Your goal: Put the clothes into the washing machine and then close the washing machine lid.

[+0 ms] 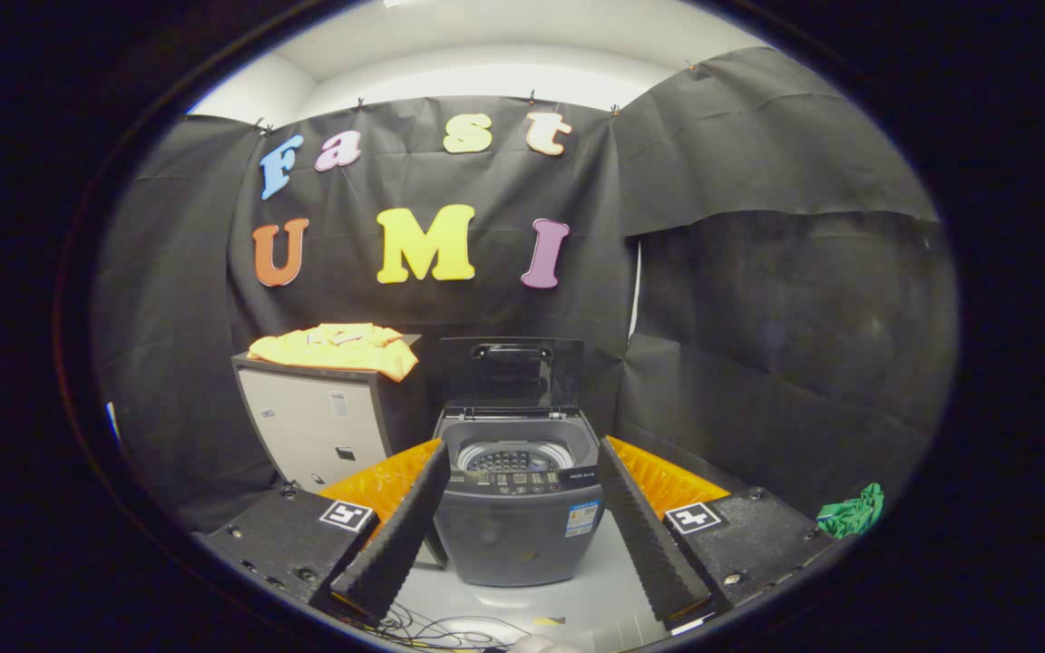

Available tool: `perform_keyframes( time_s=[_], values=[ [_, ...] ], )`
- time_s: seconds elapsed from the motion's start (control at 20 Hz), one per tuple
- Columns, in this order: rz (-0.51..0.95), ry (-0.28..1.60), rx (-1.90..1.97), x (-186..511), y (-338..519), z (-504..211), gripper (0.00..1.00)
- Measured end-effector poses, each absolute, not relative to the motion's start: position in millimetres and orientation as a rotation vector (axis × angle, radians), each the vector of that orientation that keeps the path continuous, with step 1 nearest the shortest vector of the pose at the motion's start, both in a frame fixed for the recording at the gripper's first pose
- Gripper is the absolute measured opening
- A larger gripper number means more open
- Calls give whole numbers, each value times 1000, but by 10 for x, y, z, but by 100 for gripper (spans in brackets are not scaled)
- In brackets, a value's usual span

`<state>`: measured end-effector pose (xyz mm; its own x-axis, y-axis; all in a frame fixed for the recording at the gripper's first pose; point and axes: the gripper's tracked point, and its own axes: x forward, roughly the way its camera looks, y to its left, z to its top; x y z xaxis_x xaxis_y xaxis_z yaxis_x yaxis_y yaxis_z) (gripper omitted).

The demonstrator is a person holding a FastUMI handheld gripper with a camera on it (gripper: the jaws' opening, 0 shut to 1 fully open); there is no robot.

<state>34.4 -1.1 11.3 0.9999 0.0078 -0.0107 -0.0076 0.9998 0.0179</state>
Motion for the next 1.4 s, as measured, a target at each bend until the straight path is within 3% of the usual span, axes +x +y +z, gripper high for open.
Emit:
perform_keyframes(
  time_s=[0.55,1.4],
  values=[
    [84,-2,47,1332,558,759,100],
    [333,-1,107,3080,2896,1812,100]
  ],
)
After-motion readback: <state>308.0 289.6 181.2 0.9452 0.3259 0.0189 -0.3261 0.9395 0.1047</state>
